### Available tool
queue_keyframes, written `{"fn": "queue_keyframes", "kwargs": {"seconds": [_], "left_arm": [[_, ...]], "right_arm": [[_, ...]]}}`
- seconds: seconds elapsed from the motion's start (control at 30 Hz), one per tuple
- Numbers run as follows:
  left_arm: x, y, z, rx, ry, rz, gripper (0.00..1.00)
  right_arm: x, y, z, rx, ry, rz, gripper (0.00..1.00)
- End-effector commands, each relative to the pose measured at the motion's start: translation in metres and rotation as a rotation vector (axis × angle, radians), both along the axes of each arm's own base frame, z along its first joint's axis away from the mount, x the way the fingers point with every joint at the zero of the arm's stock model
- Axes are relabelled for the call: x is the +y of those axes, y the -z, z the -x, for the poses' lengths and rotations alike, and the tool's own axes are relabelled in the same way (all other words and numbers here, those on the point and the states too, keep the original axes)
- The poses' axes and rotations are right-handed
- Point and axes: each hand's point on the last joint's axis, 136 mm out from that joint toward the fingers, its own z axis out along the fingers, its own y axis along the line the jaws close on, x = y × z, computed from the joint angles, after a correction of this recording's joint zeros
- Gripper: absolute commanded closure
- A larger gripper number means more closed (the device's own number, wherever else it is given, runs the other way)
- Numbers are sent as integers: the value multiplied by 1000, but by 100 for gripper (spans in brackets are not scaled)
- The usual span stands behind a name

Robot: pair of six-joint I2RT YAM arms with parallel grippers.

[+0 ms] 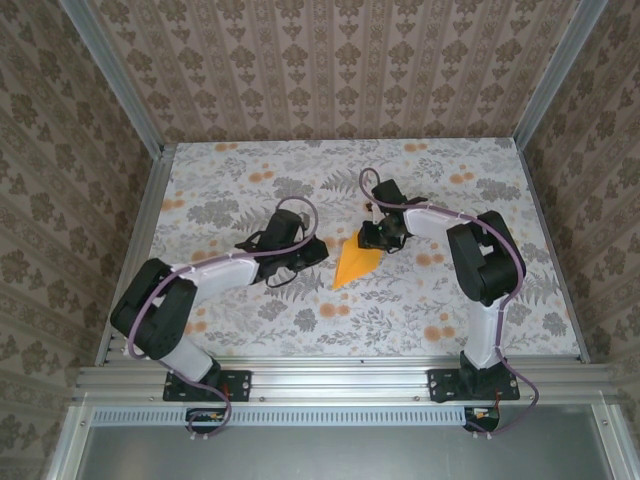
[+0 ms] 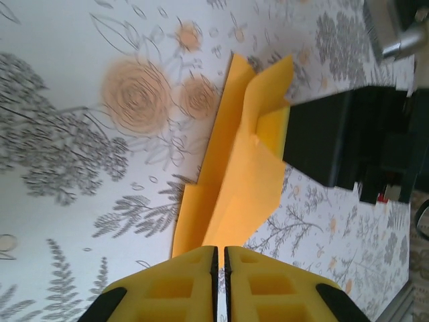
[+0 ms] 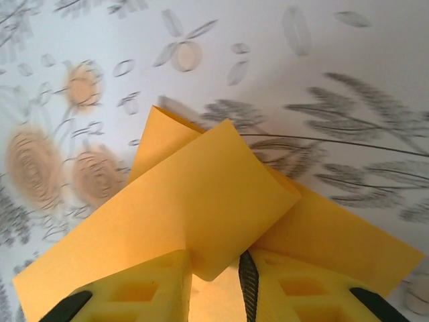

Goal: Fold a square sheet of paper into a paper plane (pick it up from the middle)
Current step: Fourth fold the wing at the center of the table.

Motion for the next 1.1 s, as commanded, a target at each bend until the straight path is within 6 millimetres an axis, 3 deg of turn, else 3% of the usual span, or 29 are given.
{"fn": "queue_keyframes", "kwargs": {"seconds": [0.0,0.17,0.4,0.57,0.9,1.07], "left_arm": [[8,4,5,18,-15,-4,86],[-7,8,10,4,44,54,83],[-28,26,10,10,130,29,71],[-39,38,6,22,176,17,68],[-58,53,11,56,260,9,73],[-54,65,10,74,243,-37,83]], "right_arm": [[16,19,27,69,-139,-76,71],[15,17,28,56,-156,-66,71],[8,26,30,68,-143,-31,71],[10,26,29,67,-142,-45,70],[18,23,29,72,-141,-100,68],[23,3,21,53,-105,-179,65]]}}
